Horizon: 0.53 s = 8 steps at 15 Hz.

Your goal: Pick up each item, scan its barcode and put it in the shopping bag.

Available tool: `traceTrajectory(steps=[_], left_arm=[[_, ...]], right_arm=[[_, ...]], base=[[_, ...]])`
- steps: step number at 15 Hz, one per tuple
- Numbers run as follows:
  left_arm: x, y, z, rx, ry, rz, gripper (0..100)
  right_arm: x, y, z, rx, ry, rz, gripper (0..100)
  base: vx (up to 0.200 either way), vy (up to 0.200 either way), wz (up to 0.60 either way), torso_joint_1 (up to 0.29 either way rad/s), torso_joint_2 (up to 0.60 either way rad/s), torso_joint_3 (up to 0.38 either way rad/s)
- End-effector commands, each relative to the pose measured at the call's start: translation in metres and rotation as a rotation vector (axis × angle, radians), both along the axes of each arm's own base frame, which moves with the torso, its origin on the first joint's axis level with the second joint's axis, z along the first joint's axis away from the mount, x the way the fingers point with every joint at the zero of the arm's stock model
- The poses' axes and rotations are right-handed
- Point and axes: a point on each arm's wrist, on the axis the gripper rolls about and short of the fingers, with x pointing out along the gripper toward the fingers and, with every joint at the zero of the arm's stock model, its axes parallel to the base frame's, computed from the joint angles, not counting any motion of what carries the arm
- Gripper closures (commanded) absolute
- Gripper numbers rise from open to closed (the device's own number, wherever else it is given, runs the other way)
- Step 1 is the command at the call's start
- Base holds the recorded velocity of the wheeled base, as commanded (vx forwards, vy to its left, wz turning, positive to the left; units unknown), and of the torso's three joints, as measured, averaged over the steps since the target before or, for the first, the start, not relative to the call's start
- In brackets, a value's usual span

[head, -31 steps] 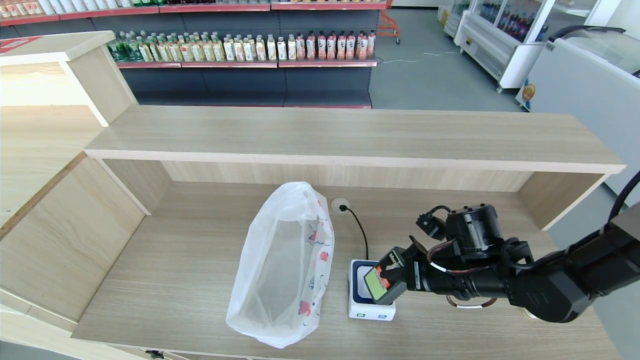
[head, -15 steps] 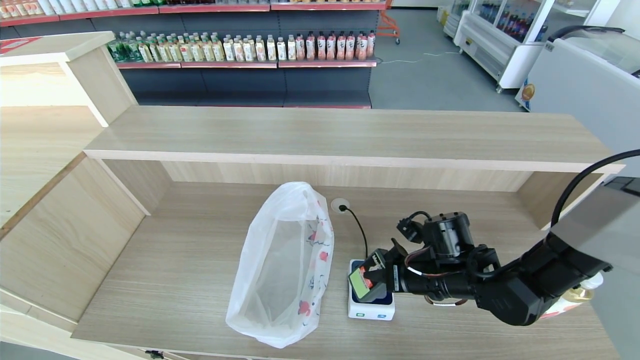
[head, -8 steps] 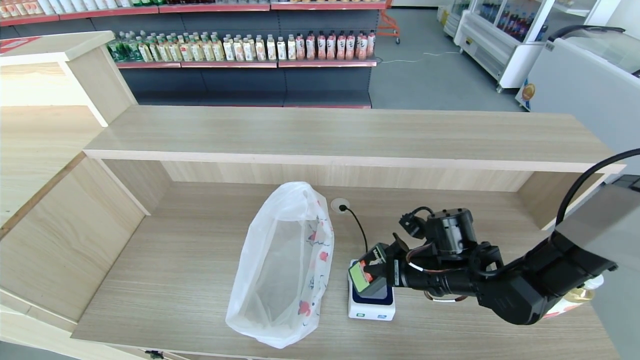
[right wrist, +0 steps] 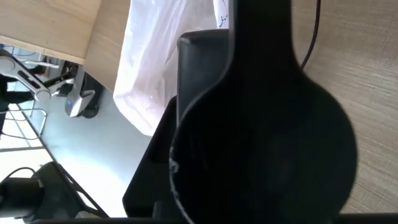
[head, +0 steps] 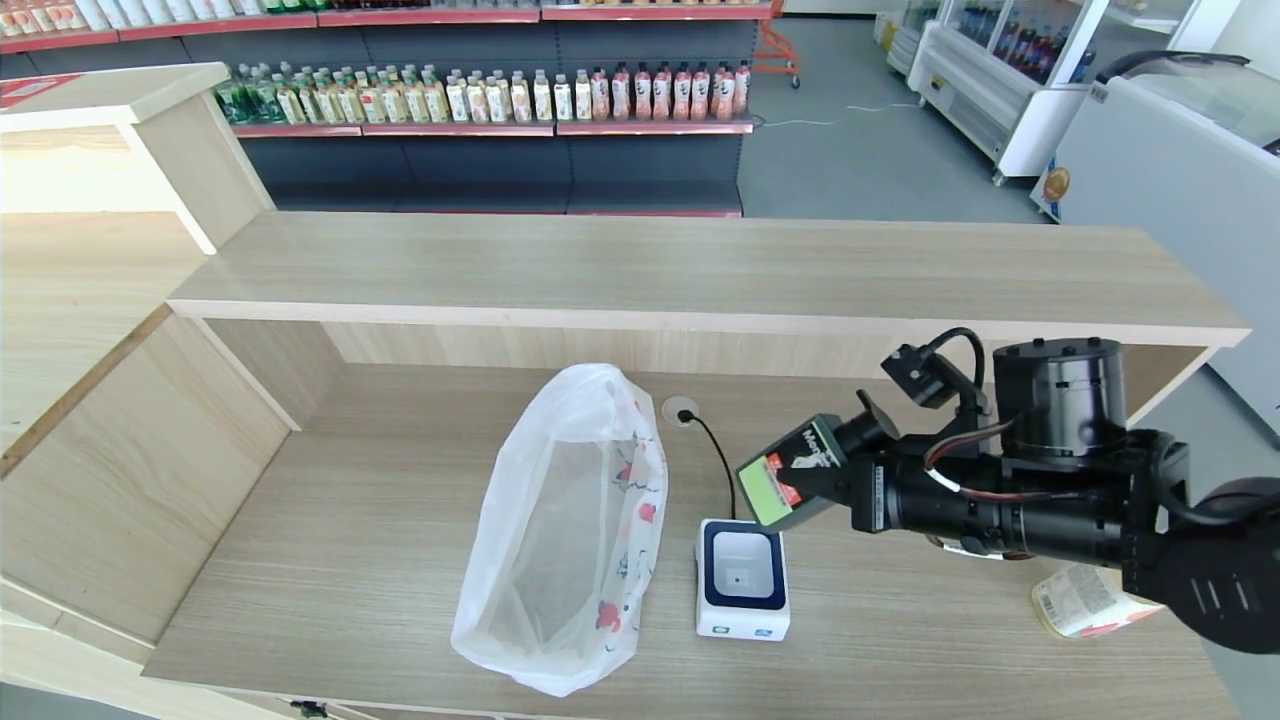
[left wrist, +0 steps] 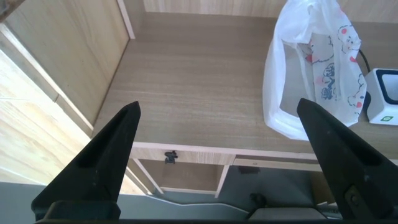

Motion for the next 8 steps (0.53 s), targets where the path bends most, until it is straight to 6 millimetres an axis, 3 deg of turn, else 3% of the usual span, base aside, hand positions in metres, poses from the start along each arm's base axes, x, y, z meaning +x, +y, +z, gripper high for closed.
traceTrajectory(steps=[1,3,8], left_arm=[[0.000,0.000,0.000,-0.001,0.000,0.000,0],[0.000,0.000,0.000,0.002,0.000,0.002,0],[0.000,0.000,0.000,0.005,0.000,0.000,0]], right_arm=[[-0.012,-0.007,0.020,0.027,-0.057,-0.001,100],[-0.014,-0.008,0.012,-0.004,-0.039,0.003,100],[-0.008,-0.004,0.000,-0.029,-0.011,0.009,100]], base=[[-0.200,0.000,0.00,0.007,0.00,0.002],[-0.200,0.000,0.00,0.012,0.01,0.000],[0.000,0.000,0.00,0.000,0.00,0.000]])
